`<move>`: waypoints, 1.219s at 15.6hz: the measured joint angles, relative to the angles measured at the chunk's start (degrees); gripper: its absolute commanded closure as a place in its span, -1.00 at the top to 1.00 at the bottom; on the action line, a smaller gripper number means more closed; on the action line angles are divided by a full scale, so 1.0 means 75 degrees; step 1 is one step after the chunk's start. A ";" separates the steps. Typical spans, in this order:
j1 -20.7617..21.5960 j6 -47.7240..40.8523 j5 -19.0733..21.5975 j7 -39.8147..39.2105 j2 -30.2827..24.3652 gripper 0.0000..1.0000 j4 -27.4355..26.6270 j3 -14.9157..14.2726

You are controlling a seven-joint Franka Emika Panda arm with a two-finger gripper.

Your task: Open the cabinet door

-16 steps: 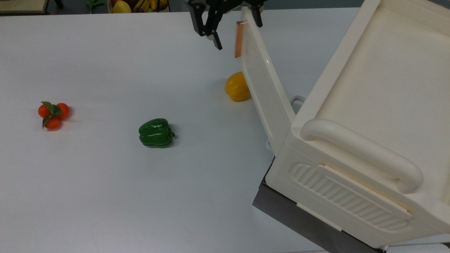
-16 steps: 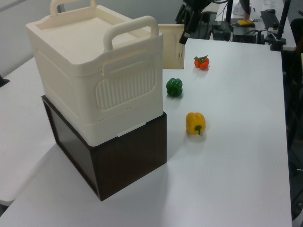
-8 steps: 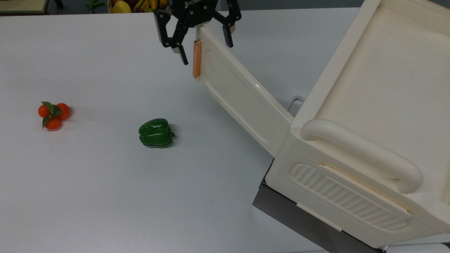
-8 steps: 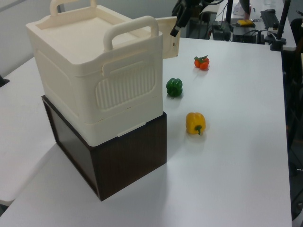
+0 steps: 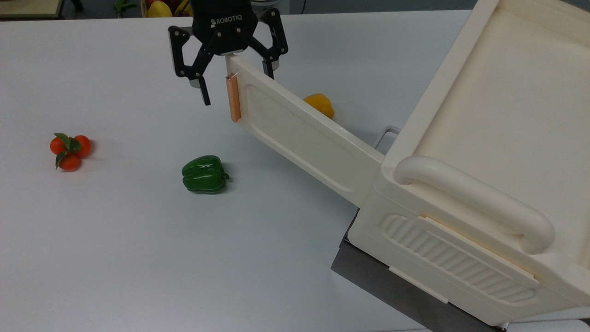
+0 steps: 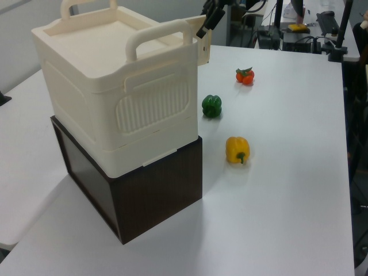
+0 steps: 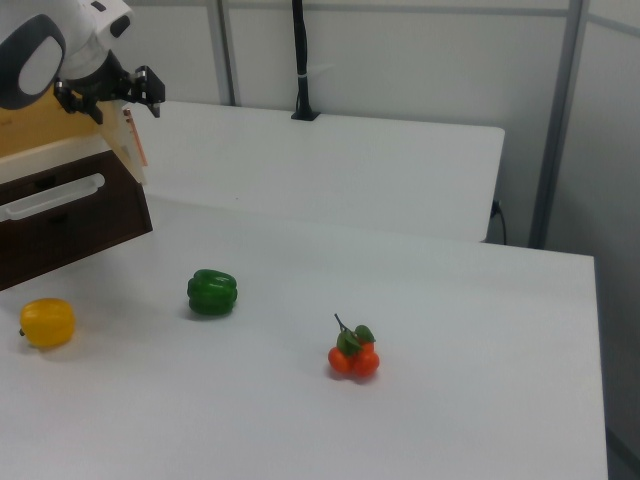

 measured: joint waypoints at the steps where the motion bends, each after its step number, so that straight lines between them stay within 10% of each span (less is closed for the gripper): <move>1: 0.0000 0.0128 -0.0012 0.0000 0.0037 1.00 0.0000 -0.0031; 12: -0.0212 0.0224 -0.0013 0.0000 -0.0022 1.00 0.0413 -0.0275; 19: -0.0212 -0.3359 -0.0015 0.0000 -0.1088 1.00 0.0477 -0.0753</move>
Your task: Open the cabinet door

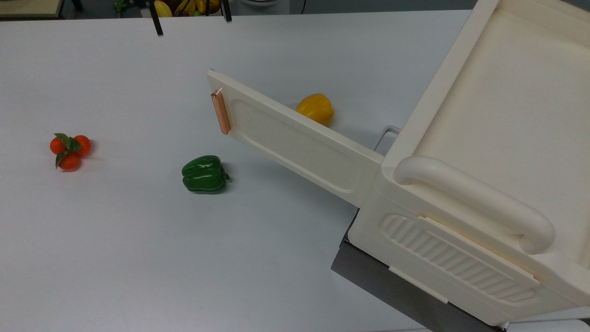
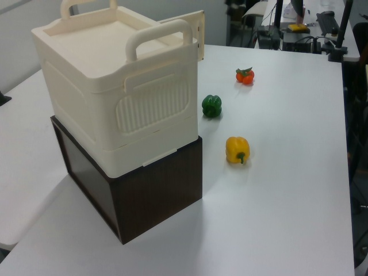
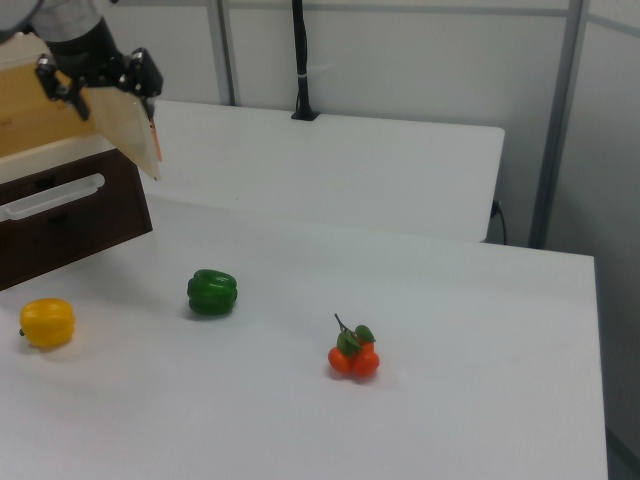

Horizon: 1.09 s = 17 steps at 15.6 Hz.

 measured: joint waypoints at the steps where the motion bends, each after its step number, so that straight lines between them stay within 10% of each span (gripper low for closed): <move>1: 0.0002 -0.0664 0.0000 0.0000 -0.0163 1.00 0.0000 -0.0104; 7: 0.0113 -0.3048 0.0000 0.0747 -0.0762 1.00 -0.0013 -0.0541; 12: 0.0537 -0.3071 -0.0010 0.3149 -0.0753 1.00 -0.0083 -0.0537; 17: 0.0793 -0.2136 -0.0257 0.3338 -0.0412 1.00 -0.0284 -0.0530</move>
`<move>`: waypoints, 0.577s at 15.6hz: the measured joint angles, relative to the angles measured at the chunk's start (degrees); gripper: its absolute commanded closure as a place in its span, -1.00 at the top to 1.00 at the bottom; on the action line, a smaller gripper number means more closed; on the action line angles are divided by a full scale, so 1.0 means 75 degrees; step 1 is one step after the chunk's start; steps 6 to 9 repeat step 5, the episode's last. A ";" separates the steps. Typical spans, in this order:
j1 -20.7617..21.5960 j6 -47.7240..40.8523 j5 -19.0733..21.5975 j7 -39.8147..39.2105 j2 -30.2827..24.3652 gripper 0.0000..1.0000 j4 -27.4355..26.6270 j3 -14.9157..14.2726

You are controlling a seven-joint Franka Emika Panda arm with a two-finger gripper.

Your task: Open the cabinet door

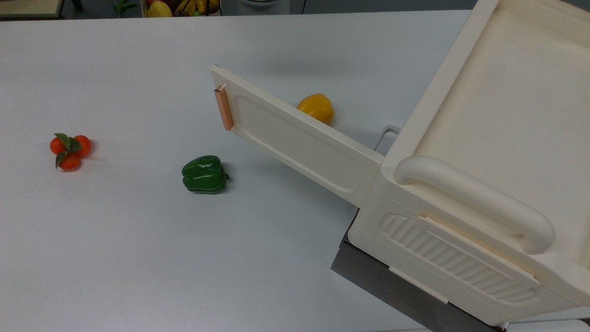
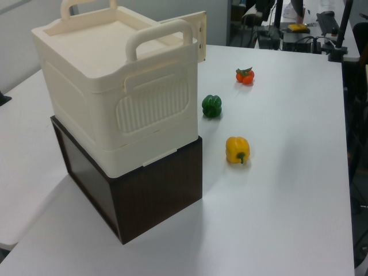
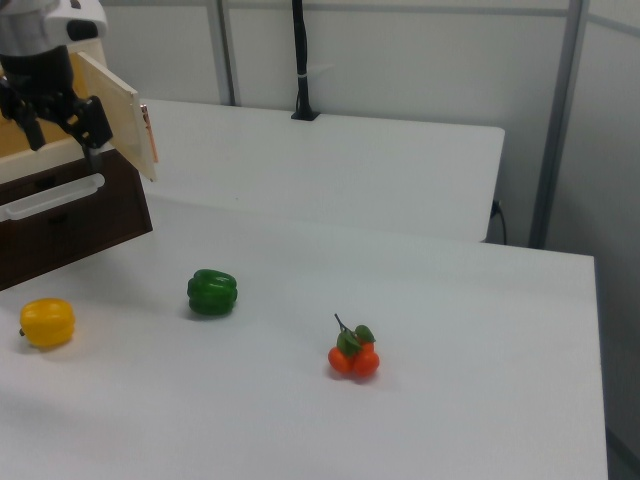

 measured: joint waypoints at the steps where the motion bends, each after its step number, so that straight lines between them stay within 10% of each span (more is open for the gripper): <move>1: 0.0072 0.0061 -0.0190 0.0003 0.0098 1.00 -0.0006 0.0000; 9: 0.0219 0.0080 -0.0510 0.0033 0.0243 1.00 -0.0072 0.0003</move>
